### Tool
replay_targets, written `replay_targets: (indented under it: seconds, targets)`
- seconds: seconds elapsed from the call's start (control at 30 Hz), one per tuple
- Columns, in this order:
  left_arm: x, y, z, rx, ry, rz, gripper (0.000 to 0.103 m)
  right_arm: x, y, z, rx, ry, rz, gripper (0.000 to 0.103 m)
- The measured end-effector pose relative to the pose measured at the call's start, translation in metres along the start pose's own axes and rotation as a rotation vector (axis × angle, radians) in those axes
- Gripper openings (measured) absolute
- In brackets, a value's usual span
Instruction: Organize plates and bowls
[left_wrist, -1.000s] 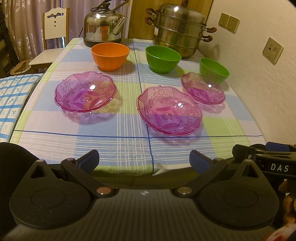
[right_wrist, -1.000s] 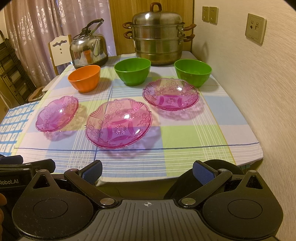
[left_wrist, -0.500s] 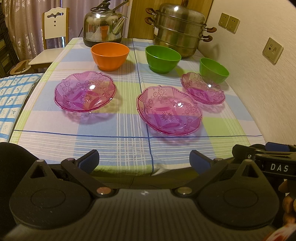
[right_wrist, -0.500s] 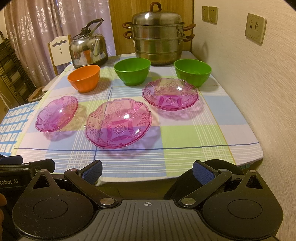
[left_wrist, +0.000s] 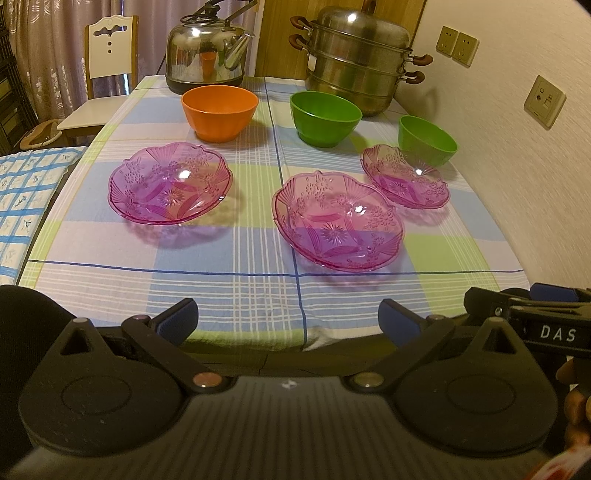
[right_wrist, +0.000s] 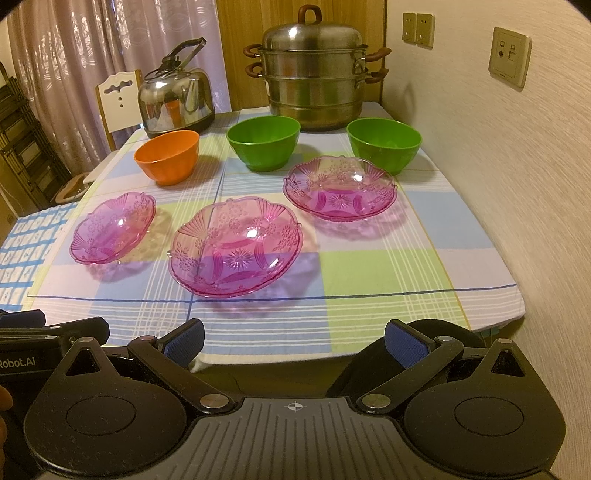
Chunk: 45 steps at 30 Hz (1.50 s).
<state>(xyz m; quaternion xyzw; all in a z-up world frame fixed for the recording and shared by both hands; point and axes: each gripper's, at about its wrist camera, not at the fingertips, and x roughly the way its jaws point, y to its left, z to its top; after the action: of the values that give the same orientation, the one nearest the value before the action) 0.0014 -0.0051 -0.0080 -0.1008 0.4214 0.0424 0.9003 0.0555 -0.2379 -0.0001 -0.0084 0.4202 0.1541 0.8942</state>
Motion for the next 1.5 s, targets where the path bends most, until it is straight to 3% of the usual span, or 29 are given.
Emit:
replay_targets:
  seconds: [0.83, 1.17, 1.5]
  targets:
    - [-0.002, 0.018, 0.016, -0.033, -0.036, -0.015, 0.103, 0.010, 0.014, 0.013, -0.024, 0.006, 0.042, 0.103]
    - [-0.003, 0.065, 0.054, -0.061, -0.072, -0.011, 0.103, 0.031, 0.032, 0.043, 0.018, 0.017, 0.144, 0.103]
    - [0.008, 0.130, 0.108, -0.016, -0.101, -0.010, 0.103, 0.060, 0.083, 0.076, -0.078, -0.077, 0.247, 0.103]
